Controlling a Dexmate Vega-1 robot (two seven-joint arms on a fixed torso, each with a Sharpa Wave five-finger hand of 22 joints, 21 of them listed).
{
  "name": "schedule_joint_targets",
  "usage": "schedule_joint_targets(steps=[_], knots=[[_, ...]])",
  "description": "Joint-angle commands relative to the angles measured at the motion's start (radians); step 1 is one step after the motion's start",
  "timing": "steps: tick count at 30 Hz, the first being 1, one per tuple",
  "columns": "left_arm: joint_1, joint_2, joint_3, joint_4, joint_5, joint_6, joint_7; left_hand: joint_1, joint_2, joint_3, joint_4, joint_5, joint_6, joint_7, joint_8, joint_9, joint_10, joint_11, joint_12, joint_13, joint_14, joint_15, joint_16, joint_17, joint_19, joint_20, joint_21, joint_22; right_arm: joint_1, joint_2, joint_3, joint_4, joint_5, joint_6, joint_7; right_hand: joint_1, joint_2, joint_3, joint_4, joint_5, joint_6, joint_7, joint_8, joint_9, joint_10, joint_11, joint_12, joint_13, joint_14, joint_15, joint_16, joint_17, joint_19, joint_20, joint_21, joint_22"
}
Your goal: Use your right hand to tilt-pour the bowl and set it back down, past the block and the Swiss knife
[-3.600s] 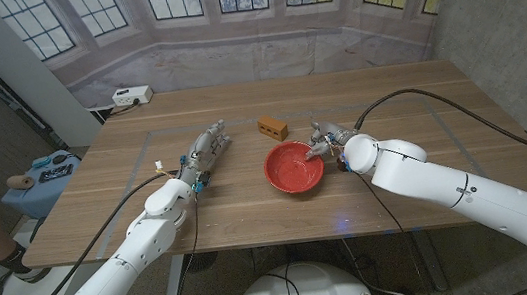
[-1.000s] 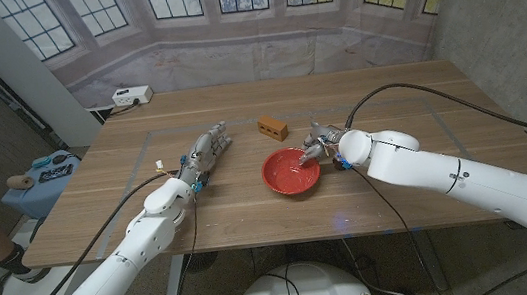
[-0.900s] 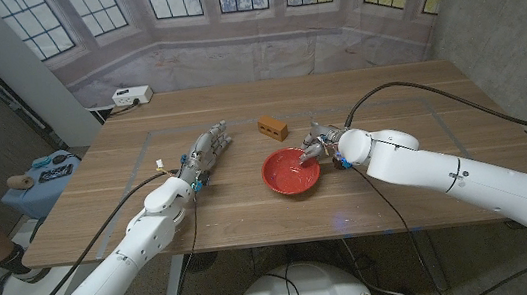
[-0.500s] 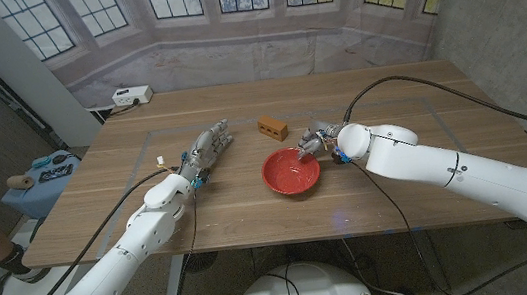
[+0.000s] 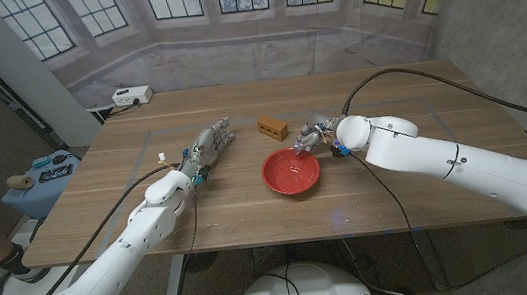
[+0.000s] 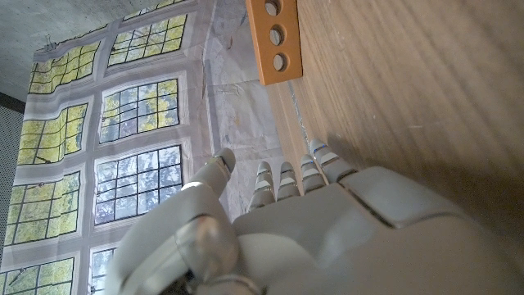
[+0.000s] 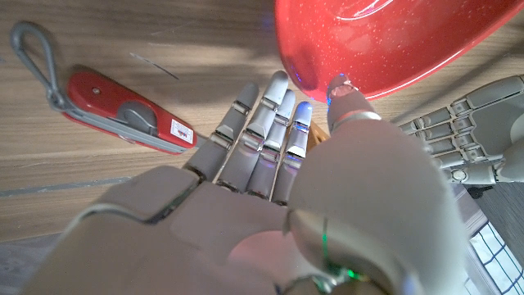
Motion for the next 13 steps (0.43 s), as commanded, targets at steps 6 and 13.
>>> schedule_joint_targets(steps=[6,13], knots=[[-0.002,0.0,0.001,-0.007,0.001,0.012,0.01,-0.118,-0.127,0.001,-0.006,0.006,0.007,0.001,0.0,0.004,0.004,0.004,-0.003,0.005,-0.001,0.004,0.0,0.004,0.005,0.002,-0.002,0.005,0.013,-0.01,0.037,0.02,0.028,0.02,0.023,-0.021,0.01,-0.004,0.013,0.006,0.001,-0.005,0.002,-0.001,-0.003,0.001,-0.009,-0.005,-0.012,-0.012,0.014,0.002,-0.009,0.006,-0.004,0.003],[-0.005,-0.005,0.006,-0.011,0.006,0.019,0.018,-0.116,-0.126,0.0,-0.007,0.006,0.009,0.002,0.0,0.004,0.004,0.003,-0.003,0.005,-0.001,0.004,0.0,0.004,0.005,0.003,-0.002,0.005,0.001,-0.016,0.062,0.03,0.04,0.033,0.012,-0.046,0.032,-0.01,0.029,0.004,0.008,-0.011,0.006,-0.003,0.002,0.002,-0.013,-0.01,-0.017,-0.013,0.027,0.01,-0.01,0.006,-0.005,0.003]])
